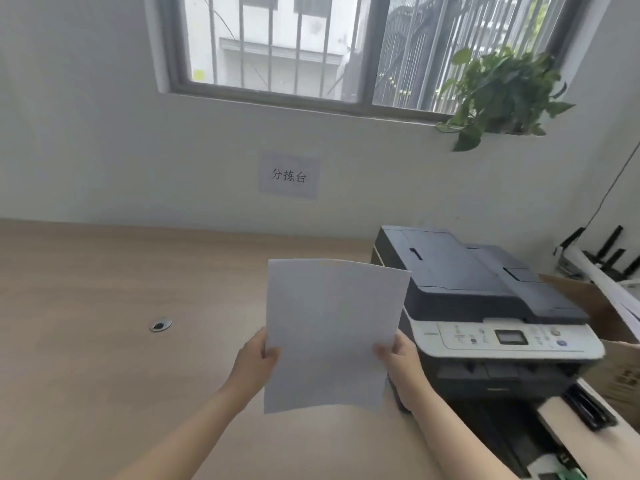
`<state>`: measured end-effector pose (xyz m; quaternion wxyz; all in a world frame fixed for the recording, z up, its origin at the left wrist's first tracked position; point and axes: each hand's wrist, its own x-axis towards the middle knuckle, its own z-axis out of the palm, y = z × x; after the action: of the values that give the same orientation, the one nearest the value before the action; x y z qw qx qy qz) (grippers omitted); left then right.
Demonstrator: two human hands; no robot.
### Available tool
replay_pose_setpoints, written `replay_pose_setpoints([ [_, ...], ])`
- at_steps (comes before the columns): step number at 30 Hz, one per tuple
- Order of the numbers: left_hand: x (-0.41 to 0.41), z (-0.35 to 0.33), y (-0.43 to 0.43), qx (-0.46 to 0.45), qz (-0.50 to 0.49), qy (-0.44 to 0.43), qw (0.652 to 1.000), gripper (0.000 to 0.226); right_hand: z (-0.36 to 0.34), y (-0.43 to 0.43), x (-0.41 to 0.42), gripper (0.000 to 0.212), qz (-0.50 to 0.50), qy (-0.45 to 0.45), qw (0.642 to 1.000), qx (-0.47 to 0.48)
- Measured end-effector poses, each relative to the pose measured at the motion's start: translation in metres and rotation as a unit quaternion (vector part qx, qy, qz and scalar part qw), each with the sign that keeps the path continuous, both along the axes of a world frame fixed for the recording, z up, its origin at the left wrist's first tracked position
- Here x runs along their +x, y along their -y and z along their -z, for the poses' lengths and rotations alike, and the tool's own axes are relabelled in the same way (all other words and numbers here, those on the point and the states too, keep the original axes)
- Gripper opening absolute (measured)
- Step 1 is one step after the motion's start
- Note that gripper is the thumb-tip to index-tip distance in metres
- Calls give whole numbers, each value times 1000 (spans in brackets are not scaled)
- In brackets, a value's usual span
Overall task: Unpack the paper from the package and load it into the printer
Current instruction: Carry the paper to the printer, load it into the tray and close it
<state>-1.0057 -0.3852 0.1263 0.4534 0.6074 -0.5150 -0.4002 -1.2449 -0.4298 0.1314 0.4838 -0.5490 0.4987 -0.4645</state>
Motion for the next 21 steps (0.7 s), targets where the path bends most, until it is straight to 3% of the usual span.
replay_pose_setpoints([
  [2,-5,8,-2,-1,-21,19,1000,18,13,-2,-4,37,3,-18,1000,2],
  [6,-13,24,-5,5,-26,43,999,38,34,-6,-13,22,-12,-16,1000,21],
  [9,-20,33,-8,20,-11,26,999,29,50,-7,-16,32,-2,-11,999,46],
  [13,-22,39,-1,16,-29,52,998,45,52,-5,-18,42,20,-50,997,54],
  [21,-23,49,3,19,-13,82,996,47,69,-2,-23,32,45,-123,989,74],
])
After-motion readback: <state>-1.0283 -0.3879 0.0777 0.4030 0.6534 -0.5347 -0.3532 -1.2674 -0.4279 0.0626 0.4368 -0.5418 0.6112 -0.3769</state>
